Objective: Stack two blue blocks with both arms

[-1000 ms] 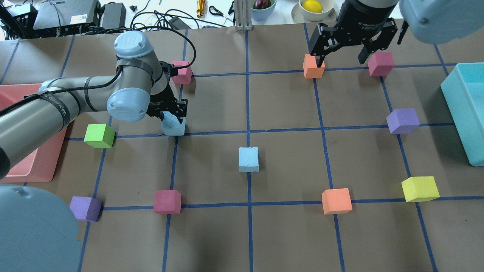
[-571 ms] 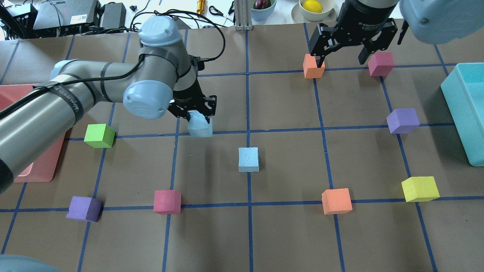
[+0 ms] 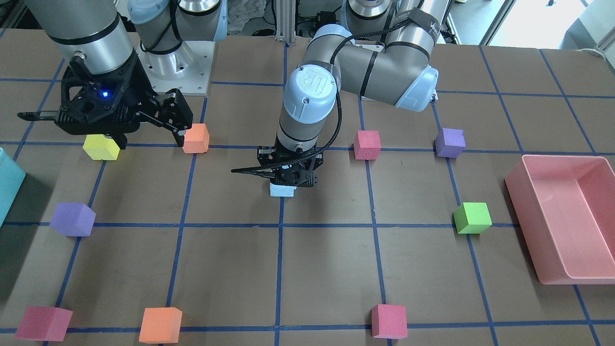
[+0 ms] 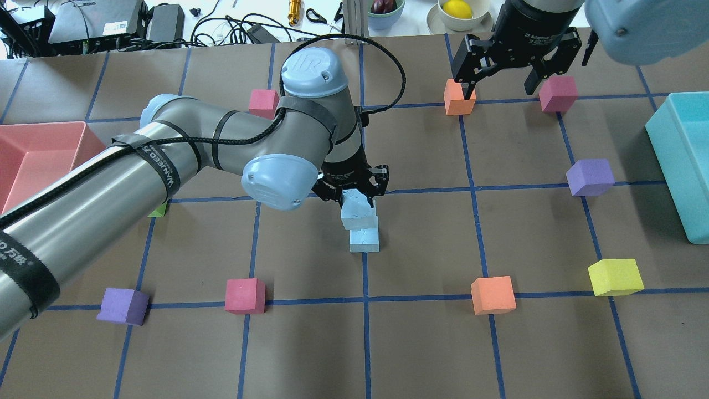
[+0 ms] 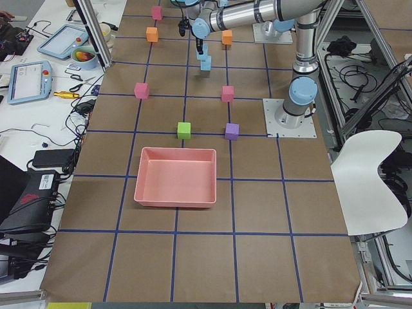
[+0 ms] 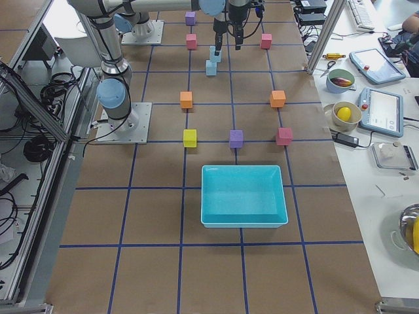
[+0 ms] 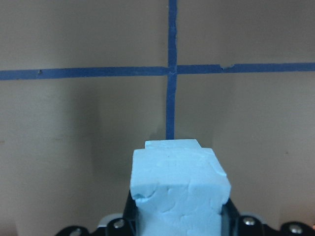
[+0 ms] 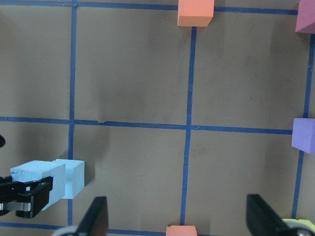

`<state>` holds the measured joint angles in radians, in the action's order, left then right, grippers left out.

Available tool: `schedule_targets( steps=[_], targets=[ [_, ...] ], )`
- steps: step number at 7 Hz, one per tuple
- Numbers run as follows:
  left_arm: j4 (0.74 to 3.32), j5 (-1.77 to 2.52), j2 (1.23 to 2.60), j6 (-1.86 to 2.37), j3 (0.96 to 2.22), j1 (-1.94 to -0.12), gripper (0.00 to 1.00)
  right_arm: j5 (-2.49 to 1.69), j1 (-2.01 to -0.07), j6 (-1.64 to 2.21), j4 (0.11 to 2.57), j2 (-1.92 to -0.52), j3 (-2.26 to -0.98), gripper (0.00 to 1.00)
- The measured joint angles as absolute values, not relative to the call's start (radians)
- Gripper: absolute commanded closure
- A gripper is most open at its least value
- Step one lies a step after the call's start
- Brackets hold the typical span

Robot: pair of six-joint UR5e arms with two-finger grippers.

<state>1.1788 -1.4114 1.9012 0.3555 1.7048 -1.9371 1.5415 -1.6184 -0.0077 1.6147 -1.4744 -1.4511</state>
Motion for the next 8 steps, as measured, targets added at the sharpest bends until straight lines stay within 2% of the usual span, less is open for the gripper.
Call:
schedule_targets(
  steps=[2, 3, 4, 5, 8],
  targets=[
    [1.174, -1.409, 1.917, 0.373, 1.708, -1.939, 0.95, 1.543, -1.618, -0.008, 1.613, -1.474, -1.451, 0.00],
    [1.173, -1.408, 1.919, 0.382, 1.709, -1.942, 0.70, 1.543, -1.618, -0.008, 1.612, -1.474, -1.451, 0.00],
    [1.173, -1.408, 1.920, 0.386, 1.709, -1.949, 0.35, 1.543, -1.619, -0.008, 1.611, -1.475, -1.451, 0.00],
    [1.174, -1.409, 1.921, 0.386, 1.710, -1.958, 0.12, 1.544, -1.620, -0.008, 1.610, -1.476, -1.451, 0.00],
    [1.176, -1.420, 1.923, 0.381, 1.718, -1.969, 0.11, 1.543, -1.621, -0.008, 1.609, -1.477, -1.451, 0.00]
  ],
)
